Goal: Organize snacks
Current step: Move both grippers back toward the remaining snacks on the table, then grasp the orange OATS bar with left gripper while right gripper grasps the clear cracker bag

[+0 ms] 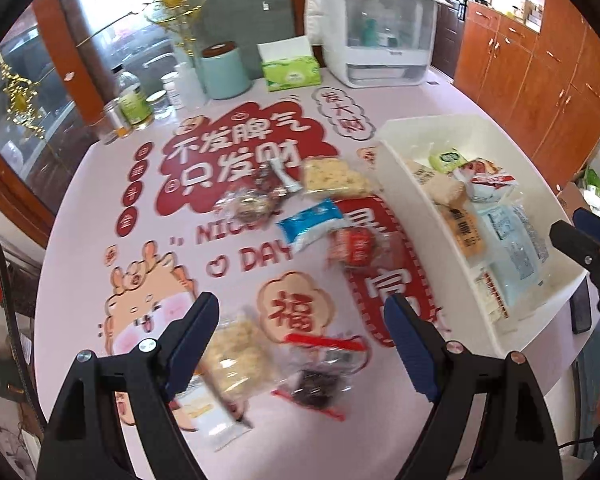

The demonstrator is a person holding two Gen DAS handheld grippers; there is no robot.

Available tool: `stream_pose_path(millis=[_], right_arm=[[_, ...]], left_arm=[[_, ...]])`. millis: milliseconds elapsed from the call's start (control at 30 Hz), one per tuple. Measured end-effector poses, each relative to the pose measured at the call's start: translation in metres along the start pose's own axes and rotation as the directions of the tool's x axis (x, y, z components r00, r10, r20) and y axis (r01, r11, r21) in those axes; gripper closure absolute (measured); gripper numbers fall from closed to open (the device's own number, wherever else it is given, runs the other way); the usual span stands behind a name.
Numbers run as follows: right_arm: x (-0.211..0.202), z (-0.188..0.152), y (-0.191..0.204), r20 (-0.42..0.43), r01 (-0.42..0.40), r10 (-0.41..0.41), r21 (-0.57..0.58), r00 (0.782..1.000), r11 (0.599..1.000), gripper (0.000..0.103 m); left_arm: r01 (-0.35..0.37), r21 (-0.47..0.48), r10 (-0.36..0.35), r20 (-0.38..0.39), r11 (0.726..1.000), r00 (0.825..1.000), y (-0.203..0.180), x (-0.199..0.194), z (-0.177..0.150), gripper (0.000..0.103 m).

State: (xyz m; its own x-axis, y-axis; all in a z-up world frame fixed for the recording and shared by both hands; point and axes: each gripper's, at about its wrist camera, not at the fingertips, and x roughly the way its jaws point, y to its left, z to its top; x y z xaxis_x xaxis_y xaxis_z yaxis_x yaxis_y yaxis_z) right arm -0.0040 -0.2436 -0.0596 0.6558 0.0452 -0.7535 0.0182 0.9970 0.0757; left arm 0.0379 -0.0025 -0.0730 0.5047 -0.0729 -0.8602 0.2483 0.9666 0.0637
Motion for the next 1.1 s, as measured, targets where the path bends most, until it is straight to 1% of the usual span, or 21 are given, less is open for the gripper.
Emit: stream_pose_path(millis=[167,333,500,633,733,800,900,1000,1100], right_arm=[[-0.004,0.001,0.041,0.002,-0.035,0.035,-0.021,0.999,0.999,0.044],[0.002,-0.002,0.081,-0.022,-0.065,0.064,-0.029,0.998,0.997,0.044],[0.014,-0.012,0.120,-0.061,-0.085,0.082,-0.062,0.995,0.994,0.044],[0.032,-0.024,0.145,-0.119,-0.104,0.095,-0.070,0.988,0.992,0.044],[0.044,-0.033,0.160,-0.155,-0.111,0.099,-0.071,0.983,0.991,0.044],[0.056,-0.037,0.172,-0.193,-0.139,0.124,-0.066,0.973,0.988,0.044],[0.069,-0.039,0.189,-0.226,-0.171,0.150,-0.077,0.963,0.982,0.044],[0.086,-0.037,0.207,-0.267,-0.218,0.188,-0.088,0.945,0.972,0.044],[0.106,-0.033,0.223,-0.324,-0.270,0.230,-0.086,0.918,0.959,0.044]], left_arm=[[-0.028,-0.037,0.028,-0.006,0.999,1.000,0.048,-0.004,-0.014,0.019],[-0.050,-0.086,0.046,-0.046,0.995,0.998,0.099,0.001,-0.034,0.019],[-0.055,-0.123,0.040,-0.123,0.991,0.992,0.141,0.022,-0.059,0.019],[-0.026,-0.157,-0.006,-0.203,0.987,0.979,0.166,0.047,-0.077,0.019],[0.010,-0.180,-0.056,-0.251,0.984,0.967,0.175,0.066,-0.089,0.019],[0.040,-0.192,-0.094,-0.282,0.981,0.955,0.175,0.077,-0.095,0.019],[0.081,-0.196,-0.141,-0.318,0.977,0.938,0.167,0.094,-0.102,0.019],[0.102,-0.202,-0.165,-0.327,0.974,0.931,0.158,0.108,-0.105,0.019],[0.114,-0.232,-0.190,-0.338,0.966,0.922,0.151,0.121,-0.110,0.019]])
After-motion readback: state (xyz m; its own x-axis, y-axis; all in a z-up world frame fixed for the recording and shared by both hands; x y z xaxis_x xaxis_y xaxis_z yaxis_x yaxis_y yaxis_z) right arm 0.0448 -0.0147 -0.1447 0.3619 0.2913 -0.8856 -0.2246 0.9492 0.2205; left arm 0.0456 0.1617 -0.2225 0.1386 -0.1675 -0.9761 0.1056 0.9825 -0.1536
